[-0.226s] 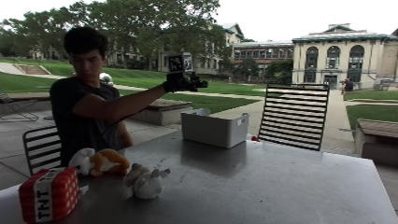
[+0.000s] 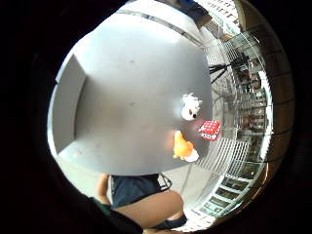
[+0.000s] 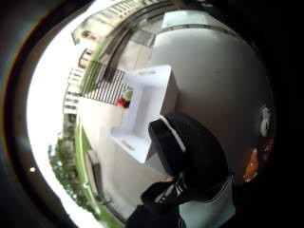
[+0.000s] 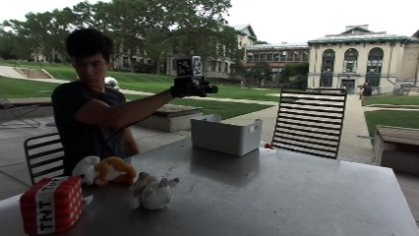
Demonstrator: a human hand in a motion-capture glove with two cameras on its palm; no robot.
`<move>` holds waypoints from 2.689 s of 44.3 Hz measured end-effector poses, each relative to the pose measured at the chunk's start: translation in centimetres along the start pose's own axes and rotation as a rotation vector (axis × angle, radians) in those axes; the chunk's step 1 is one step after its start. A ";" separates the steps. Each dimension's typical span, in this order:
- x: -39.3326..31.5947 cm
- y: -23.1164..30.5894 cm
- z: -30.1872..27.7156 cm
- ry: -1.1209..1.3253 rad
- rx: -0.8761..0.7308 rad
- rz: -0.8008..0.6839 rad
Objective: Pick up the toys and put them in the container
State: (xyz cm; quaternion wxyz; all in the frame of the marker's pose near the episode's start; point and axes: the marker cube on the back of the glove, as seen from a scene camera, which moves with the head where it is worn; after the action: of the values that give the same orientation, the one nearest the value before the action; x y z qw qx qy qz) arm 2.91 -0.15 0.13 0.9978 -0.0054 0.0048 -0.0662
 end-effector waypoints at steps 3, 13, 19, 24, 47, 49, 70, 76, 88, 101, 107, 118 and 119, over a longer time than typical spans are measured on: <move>-0.6 0.0 -0.1 0.006 0.000 0.131; 0.7 2.4 -0.7 0.048 0.015 0.069; 2.9 4.4 -1.4 0.096 0.040 0.122; 6.3 6.1 -2.1 0.108 0.061 0.134; 20.5 17.8 0.5 0.084 0.019 0.197; 21.9 18.8 1.5 0.086 0.014 0.216; 31.7 28.5 14.0 0.075 -0.183 0.386; 32.7 29.7 16.6 0.078 -0.218 0.407; 33.5 30.6 18.8 0.108 -0.240 0.459; 34.1 31.6 19.4 0.017 -0.264 0.503; 33.9 31.9 19.0 -0.021 -0.254 0.522; 33.5 31.0 17.7 0.104 -0.137 0.529; 33.4 30.8 17.7 0.098 -0.131 0.527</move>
State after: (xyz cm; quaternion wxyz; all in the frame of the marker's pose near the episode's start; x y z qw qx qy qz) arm 40.25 26.15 17.19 0.9767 -0.0651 0.0588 0.1957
